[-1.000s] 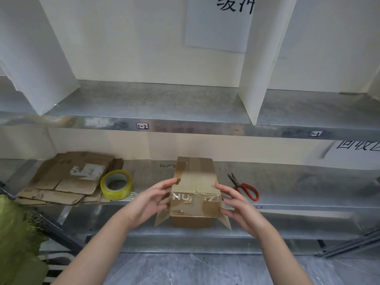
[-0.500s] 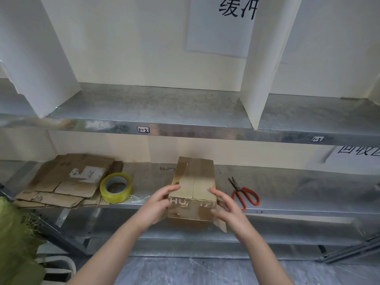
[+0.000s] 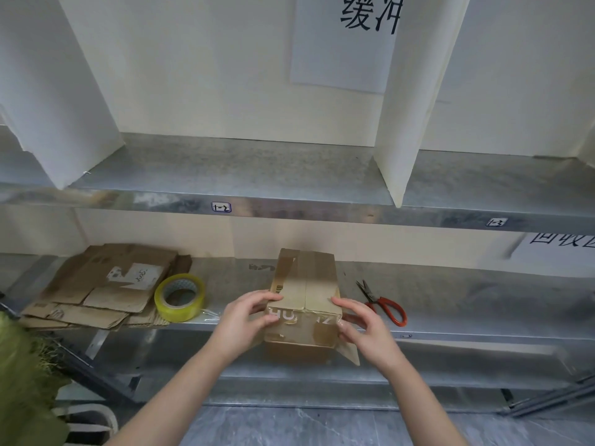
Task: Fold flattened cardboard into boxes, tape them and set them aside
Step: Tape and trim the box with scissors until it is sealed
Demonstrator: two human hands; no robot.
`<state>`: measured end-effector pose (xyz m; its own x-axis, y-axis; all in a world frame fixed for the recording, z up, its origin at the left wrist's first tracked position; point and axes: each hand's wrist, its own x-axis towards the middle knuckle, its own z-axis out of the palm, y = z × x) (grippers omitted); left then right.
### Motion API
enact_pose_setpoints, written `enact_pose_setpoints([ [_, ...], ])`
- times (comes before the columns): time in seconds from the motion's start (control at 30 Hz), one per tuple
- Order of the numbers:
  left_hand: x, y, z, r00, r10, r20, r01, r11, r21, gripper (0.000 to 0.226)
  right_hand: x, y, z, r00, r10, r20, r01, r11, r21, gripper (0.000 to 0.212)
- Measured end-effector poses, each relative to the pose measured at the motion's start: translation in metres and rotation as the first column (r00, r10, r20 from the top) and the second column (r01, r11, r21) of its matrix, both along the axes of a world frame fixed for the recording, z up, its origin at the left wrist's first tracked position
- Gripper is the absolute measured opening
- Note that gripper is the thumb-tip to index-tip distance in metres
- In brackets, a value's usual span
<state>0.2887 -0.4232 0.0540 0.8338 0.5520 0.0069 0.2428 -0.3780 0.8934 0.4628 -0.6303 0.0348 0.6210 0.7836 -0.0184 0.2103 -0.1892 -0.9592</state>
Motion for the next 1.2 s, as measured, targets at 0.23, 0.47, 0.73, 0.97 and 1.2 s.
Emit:
enact_pose_setpoints([
  [0.23,-0.007,0.009,0.002,0.988,-0.149,0.035,0.153,0.943,-0.295,0.051,0.005,-0.007,-0.008,0.996,-0.042,-0.073,0.045,0.998,0.034,0.038],
  [0.47,0.009,-0.013,-0.009,0.996,0.080,0.034,-0.075,0.989,-0.130,0.031,-0.007,0.006,-0.018,0.973,-0.180,0.145,0.177,0.984,0.038,0.030],
  [0.73,0.005,-0.024,-0.035,0.995,0.096,-0.021,-0.099,0.973,-0.207,0.030,-0.010,-0.001,-0.034,0.993,-0.106,0.055,0.107,0.994,-0.011,0.036],
  [0.97,0.011,-0.039,-0.057,0.992,0.077,-0.103,-0.098,0.971,-0.217,0.062,-0.016,0.006,-0.057,0.991,-0.134,0.010,0.135,0.984,-0.116,0.053],
  [1.2,0.027,-0.035,-0.054,0.991,-0.049,-0.126,-0.007,0.912,-0.409,0.067,-0.012,0.006,-0.058,0.899,-0.433,0.060,0.436,0.876,-0.207,0.085],
])
